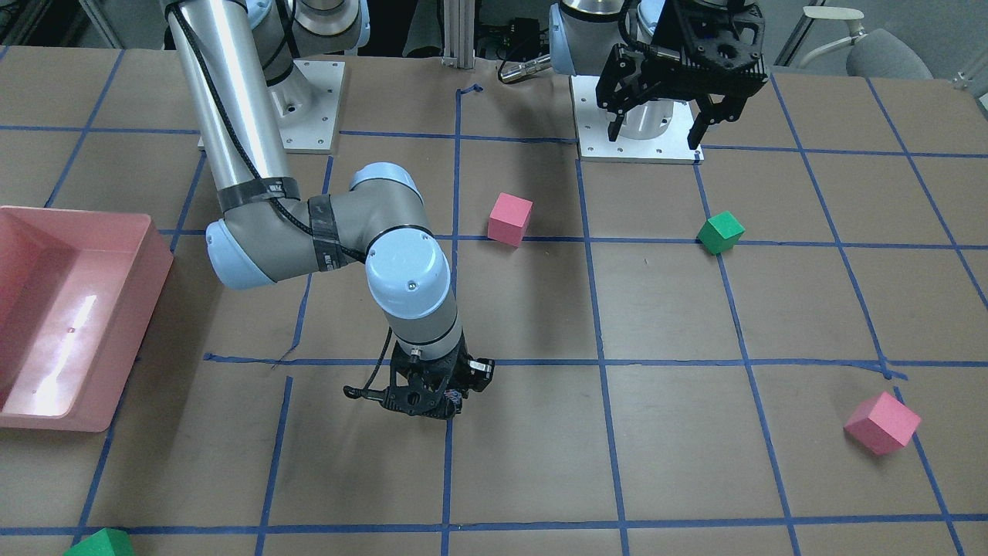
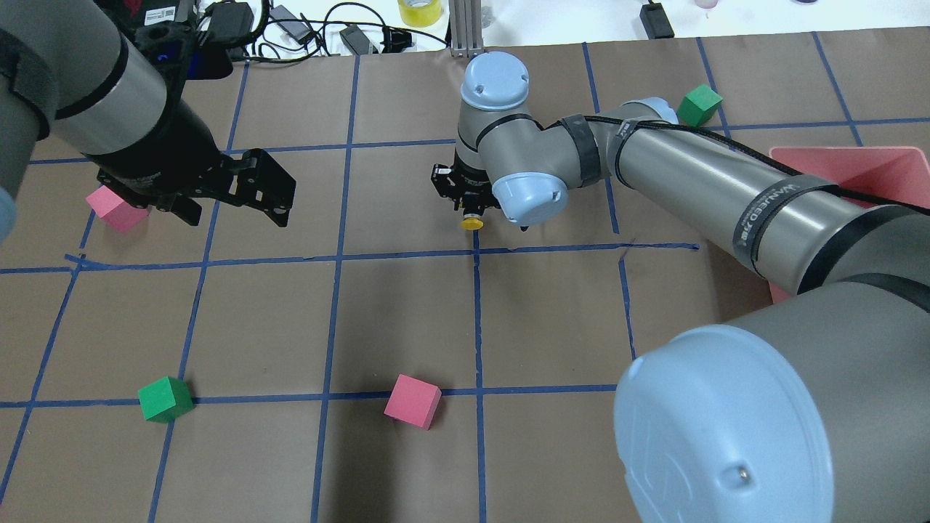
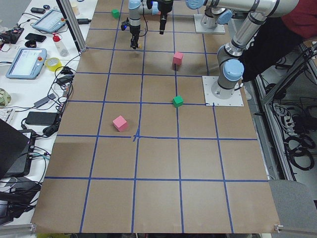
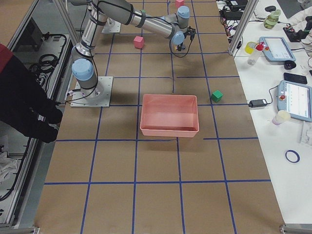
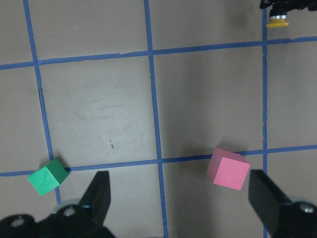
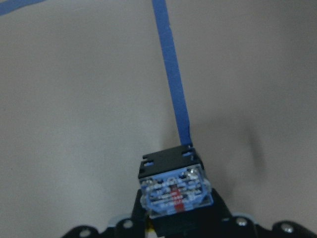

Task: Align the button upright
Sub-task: 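Carry the button with the right gripper out of the bin to the table center, then lower the button onto the table, open the right gripper and raise it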

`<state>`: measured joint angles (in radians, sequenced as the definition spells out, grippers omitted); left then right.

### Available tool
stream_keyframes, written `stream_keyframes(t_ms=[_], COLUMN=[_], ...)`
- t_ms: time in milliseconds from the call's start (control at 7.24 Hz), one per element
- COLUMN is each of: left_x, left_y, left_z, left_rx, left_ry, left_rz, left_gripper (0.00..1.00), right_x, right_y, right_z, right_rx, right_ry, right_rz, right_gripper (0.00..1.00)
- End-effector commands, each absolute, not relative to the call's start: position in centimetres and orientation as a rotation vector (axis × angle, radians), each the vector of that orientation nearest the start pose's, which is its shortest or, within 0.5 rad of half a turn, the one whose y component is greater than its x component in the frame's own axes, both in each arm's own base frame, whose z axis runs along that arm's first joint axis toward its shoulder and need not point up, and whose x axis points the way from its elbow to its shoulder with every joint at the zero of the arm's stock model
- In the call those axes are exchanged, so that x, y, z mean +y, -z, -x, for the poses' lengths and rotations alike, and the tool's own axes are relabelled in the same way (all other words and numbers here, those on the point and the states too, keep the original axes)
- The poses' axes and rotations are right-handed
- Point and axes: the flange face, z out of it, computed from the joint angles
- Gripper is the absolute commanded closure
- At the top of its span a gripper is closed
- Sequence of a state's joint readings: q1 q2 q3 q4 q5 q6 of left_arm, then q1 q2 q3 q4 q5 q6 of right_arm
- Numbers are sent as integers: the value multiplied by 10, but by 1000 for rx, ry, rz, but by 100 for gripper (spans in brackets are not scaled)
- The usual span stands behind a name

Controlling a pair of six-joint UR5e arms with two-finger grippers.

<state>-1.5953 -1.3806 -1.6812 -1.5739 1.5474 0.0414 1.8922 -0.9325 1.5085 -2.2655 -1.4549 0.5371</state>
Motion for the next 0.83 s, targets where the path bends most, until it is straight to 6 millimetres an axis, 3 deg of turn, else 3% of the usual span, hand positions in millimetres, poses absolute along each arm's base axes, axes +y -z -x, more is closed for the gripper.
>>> stream_keyframes(t_ms=[0,138,414,553,691], left_x=[-414,-414,-414,-414,-414], left_y=[-519,-519,-519,-519,-519], left_z=[146,146,146,146,146], left_rx=[3160,3160,3160,3160,3160], left_ry=[122,122,122,122,122], left_rz=[-106,-106,-106,-106,-106], left_gripper=[0,0,0,0,0], right_x=[-625,-627,-625,-624,-622], right_y=[-187,-186,-187,-188,-215], right_z=[-364,-365,-364,-364,-363], right_rx=[2946,2944,2947,2948,2936], right_ry=[73,77,75,73,112], right_rz=[-305,-304,-289,-289,-280], right_gripper=[100,100,1,0,0])
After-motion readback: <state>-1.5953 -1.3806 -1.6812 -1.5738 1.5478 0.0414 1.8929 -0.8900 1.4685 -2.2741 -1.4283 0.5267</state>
